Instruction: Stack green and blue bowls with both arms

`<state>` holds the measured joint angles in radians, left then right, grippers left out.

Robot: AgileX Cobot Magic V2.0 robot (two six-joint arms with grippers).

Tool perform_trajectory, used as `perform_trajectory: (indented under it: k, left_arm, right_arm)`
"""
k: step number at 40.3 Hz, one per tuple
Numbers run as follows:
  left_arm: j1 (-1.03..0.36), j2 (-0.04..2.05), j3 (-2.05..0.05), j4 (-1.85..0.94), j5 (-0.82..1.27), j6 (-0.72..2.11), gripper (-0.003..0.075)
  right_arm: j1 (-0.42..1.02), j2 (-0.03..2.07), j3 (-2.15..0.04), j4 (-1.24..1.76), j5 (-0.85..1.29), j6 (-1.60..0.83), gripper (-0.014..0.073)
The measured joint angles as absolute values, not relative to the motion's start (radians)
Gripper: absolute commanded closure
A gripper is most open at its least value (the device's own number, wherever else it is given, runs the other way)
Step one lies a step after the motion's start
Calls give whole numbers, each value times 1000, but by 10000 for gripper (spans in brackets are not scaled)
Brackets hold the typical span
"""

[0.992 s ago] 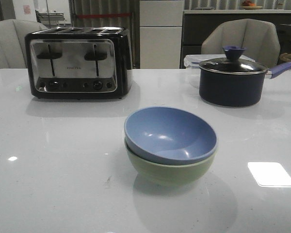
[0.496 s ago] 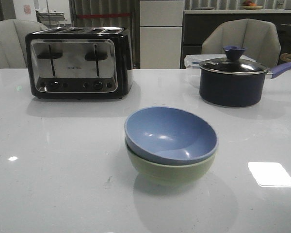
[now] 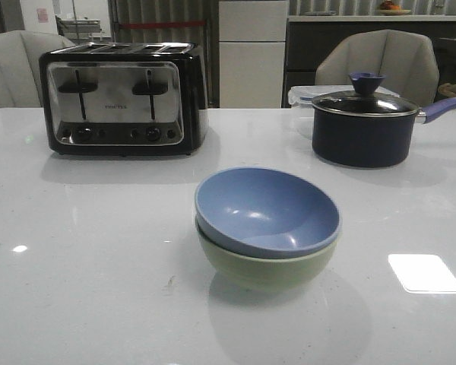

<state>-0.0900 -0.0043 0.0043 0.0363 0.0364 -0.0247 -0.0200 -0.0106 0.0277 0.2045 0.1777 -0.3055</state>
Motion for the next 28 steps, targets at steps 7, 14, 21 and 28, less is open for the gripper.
perform_trajectory:
  k: [7, 14, 21, 28]
  left_arm:
    - [-90, -4, 4, 36, 36, -25, 627]
    - [-90, -4, 4, 36, 36, -26, 627]
    - [-90, -4, 4, 36, 36, -26, 627]
    - [-90, -4, 4, 36, 36, -26, 627]
  right_arm:
    - [-14, -11, 28, 213, 159, -305, 536]
    - [-14, -11, 28, 220, 149, -305, 536]
    - [-6, -11, 29, 169, 93, -207, 536]
    - [-5, -11, 29, 31, 11, 21, 536]
